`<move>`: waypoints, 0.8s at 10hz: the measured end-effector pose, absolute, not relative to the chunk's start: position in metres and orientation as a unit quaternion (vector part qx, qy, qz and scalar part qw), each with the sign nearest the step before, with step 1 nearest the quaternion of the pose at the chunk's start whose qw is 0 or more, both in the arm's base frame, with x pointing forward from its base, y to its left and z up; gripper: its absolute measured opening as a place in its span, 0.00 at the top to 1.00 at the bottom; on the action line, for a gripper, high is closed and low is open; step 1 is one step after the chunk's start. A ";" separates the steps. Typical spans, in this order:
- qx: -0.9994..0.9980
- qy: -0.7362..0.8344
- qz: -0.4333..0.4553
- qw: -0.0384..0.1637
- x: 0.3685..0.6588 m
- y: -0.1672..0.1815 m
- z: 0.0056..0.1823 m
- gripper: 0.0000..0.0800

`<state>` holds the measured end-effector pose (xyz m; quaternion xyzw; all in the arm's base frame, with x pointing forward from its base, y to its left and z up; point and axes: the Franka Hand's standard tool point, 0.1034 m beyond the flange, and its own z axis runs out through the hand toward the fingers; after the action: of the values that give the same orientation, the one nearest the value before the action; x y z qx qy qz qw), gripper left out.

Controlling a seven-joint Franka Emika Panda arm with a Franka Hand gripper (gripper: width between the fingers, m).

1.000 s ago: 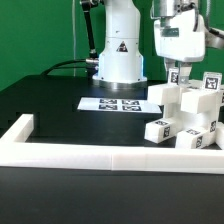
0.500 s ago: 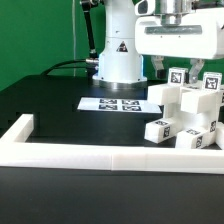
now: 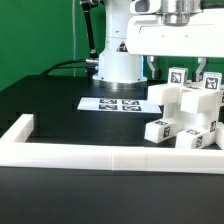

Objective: Assemble chair

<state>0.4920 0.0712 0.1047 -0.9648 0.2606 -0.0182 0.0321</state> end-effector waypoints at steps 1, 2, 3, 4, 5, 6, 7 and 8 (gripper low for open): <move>-0.976 0.215 -0.019 0.031 0.492 0.071 0.104 0.19; -0.980 0.197 -0.020 0.030 0.492 0.069 0.104 0.19; -0.979 0.201 -0.020 0.030 0.492 0.069 0.104 0.33; -0.979 0.201 -0.020 0.030 0.492 0.069 0.104 0.50; -0.979 0.203 -0.020 0.031 0.492 0.069 0.104 0.50; -0.977 0.212 -0.020 0.031 0.492 0.069 0.104 0.66; -0.977 0.212 -0.020 0.031 0.492 0.069 0.104 0.66; -0.968 0.248 -0.018 0.033 0.492 0.069 0.104 0.66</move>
Offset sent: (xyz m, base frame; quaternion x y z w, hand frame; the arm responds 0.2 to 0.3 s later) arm 0.0000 0.0000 0.0000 0.0000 0.0000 0.0000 1.0000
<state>0.4919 0.0694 0.1044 -0.9680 0.2481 -0.0184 0.0327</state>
